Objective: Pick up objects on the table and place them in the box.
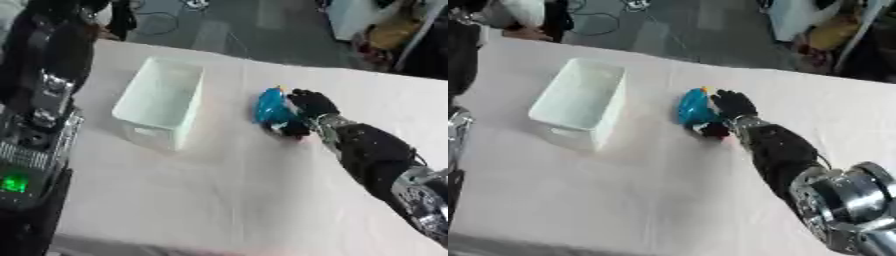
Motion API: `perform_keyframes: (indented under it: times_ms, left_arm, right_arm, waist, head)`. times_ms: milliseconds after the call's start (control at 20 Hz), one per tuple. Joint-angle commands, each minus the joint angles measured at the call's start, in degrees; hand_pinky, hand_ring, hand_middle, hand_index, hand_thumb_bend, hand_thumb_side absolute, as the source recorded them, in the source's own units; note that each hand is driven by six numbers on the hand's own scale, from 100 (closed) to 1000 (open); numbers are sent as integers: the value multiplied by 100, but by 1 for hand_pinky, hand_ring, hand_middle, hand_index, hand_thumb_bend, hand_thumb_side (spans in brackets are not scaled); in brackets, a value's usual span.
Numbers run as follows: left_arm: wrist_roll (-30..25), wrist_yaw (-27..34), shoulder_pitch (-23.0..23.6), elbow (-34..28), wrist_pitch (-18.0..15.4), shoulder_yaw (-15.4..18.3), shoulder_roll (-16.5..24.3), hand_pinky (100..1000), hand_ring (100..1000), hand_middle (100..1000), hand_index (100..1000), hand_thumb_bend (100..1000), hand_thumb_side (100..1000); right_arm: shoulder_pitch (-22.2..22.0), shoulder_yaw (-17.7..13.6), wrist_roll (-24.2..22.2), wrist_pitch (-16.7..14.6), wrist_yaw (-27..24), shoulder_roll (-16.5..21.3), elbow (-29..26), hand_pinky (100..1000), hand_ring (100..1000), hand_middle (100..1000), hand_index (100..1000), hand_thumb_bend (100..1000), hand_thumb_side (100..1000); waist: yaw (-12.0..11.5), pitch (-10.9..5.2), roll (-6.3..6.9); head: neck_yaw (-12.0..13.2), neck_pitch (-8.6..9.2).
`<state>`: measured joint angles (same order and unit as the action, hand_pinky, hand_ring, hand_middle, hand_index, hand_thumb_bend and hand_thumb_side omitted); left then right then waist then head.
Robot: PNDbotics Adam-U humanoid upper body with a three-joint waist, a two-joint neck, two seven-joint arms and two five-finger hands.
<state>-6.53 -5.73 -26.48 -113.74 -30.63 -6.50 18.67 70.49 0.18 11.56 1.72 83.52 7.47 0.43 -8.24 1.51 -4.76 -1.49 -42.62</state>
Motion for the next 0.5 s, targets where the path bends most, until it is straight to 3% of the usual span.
perform_keyframes:
  times_ms: [50,500]
  left_arm:
    - [-12,30,-121,-85,-14,9,20,807,697,863,869,371,1000]
    - [-12,35,-147,-85,-18,9,9,807,697,863,869,371,1000]
  right_arm:
    - [65,25,-15,22,58,96,-43,953,1000,986,1000,622,1000]
    - [32,14,-111,-30,117,68,-43,919,1000,904,1000,610,1000]
  waist:
    - [-7,-45,28]
    - [-21,-17,31]
  head:
    - [6,68]
    - [13,80]
